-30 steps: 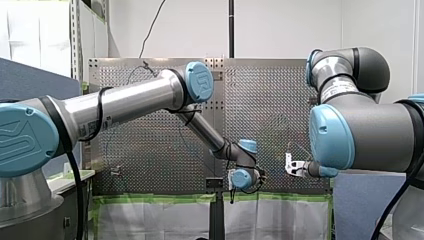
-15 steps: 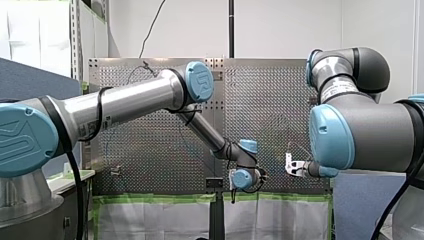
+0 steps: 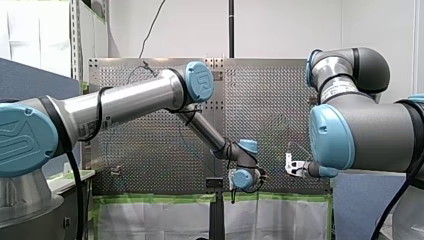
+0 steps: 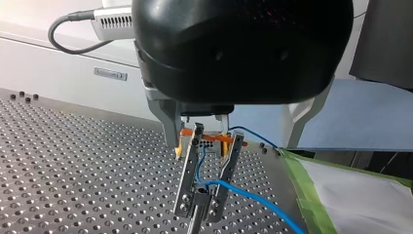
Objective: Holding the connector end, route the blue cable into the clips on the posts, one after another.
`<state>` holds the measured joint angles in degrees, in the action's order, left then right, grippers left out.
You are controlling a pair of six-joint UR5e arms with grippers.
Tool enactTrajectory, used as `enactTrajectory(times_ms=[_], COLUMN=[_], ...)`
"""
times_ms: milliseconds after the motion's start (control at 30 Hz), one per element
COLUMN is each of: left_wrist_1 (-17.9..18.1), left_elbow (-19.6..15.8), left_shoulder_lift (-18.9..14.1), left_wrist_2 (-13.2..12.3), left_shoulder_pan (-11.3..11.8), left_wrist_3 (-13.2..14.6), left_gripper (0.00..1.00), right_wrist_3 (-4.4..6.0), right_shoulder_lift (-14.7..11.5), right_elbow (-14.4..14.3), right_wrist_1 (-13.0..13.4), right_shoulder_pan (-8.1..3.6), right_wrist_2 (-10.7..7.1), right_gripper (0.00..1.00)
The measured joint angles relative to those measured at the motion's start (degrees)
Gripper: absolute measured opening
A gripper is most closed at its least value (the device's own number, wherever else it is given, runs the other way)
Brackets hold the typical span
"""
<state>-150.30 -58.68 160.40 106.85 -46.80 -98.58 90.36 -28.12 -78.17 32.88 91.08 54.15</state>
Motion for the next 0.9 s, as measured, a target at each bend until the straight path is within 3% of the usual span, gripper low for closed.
enactTrajectory(times_ms=[300, 667, 900], left_wrist_1=[0.4, 6.3, 10.4], left_elbow=[-1.8, -7.9, -12.0], left_shoulder_lift=[-3.0, -9.2, -13.2], left_wrist_2=[1.2, 1.8, 2.1], left_shoulder_pan=[-1.5, -2.0, -1.3], left_wrist_3=[0.9, 1.4, 0.5], left_gripper=[1.00, 1.00, 1.00], right_wrist_3=[0.01, 0.38, 1.00], right_shoulder_lift=[0.0, 0.0, 0.0], right_elbow=[0.0, 0.0, 0.1], right_wrist_1=[-0.1, 0.0, 0.0], right_shoulder_pan=[-0.03, 0.01, 0.11], right_wrist_2=[0.00, -0.11, -1.48], right_gripper=[0.00, 0.00, 0.00])
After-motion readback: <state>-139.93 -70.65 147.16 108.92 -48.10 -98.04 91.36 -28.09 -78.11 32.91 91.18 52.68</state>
